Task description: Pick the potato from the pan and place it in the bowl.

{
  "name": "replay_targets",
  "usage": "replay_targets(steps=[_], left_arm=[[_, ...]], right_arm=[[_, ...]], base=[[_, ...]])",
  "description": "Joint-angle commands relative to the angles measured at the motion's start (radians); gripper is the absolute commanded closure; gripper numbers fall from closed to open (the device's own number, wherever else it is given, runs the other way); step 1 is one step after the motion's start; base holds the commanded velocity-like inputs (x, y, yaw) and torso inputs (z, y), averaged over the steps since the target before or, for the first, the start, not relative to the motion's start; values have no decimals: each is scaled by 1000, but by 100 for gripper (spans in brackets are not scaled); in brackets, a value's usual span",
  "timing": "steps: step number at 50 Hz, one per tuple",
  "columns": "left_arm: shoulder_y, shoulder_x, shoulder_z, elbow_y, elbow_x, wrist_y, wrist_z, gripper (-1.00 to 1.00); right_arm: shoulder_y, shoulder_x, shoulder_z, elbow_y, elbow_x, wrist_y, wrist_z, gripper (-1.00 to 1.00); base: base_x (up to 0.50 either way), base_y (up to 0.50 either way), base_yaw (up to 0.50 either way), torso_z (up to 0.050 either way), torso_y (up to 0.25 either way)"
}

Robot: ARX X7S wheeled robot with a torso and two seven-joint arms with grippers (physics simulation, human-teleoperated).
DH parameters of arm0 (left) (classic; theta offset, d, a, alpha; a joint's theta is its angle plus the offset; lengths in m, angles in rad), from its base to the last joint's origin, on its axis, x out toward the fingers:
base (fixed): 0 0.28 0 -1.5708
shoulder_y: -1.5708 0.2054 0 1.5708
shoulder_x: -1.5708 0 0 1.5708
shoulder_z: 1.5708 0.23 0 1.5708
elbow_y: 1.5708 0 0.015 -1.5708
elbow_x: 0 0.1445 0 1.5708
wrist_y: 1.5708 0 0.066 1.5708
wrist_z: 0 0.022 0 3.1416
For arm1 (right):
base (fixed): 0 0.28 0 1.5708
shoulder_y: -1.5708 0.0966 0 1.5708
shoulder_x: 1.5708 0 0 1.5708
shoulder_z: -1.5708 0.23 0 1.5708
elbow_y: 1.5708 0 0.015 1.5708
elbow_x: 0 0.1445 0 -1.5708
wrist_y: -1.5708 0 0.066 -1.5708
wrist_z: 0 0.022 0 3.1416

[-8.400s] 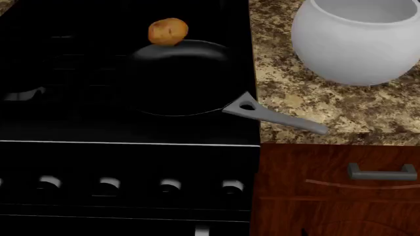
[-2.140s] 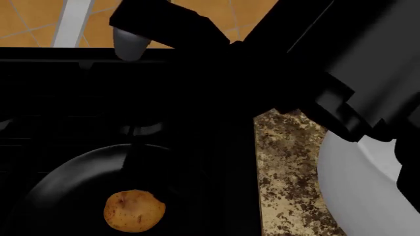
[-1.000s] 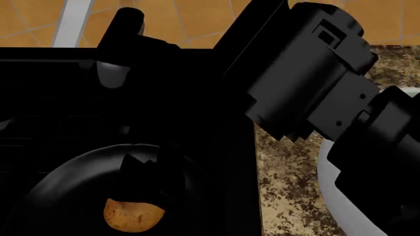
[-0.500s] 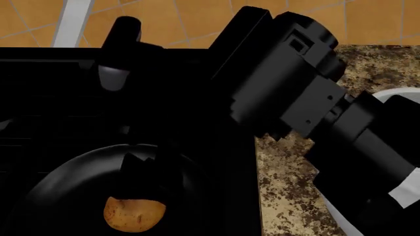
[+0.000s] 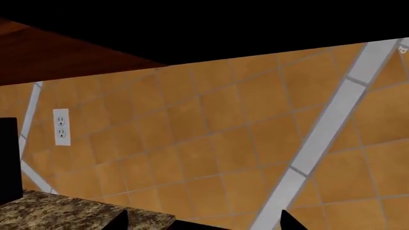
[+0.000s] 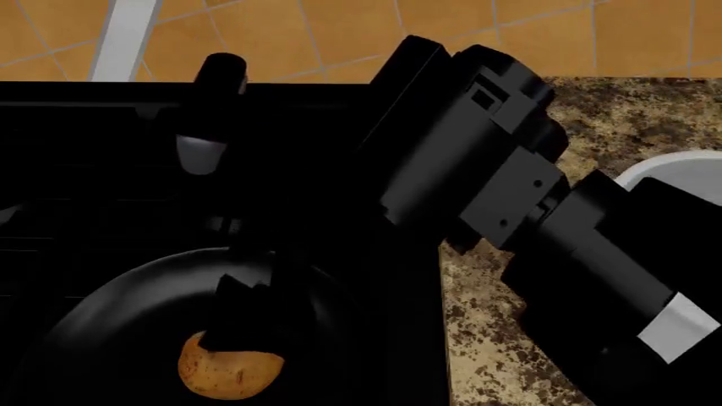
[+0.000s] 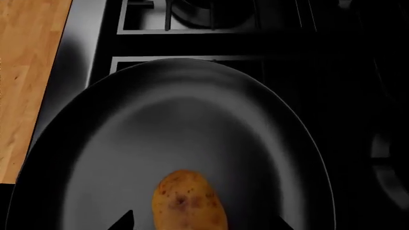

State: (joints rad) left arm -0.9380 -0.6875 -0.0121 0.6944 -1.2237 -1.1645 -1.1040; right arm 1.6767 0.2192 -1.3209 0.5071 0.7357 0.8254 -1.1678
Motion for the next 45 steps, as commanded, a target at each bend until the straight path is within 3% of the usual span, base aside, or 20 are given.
replay_targets(steps=[1, 20, 45], left_arm=[[29, -12, -18, 8, -4, 16, 4, -100], [92, -44, -91, 33, -51, 39, -15, -100], [128, -58, -103, 44, -41, 61, -7, -100]], right_arm=[[-11, -12, -12, 10, -5, -2, 3, -100], [-25, -13, -16, -49, 15, 35, 31, -100], [-52, -20, -31, -49, 14, 29, 39, -100]], base=[[0, 0, 0, 0, 0], [0, 0, 0, 0, 0], [0, 0, 0, 0, 0]])
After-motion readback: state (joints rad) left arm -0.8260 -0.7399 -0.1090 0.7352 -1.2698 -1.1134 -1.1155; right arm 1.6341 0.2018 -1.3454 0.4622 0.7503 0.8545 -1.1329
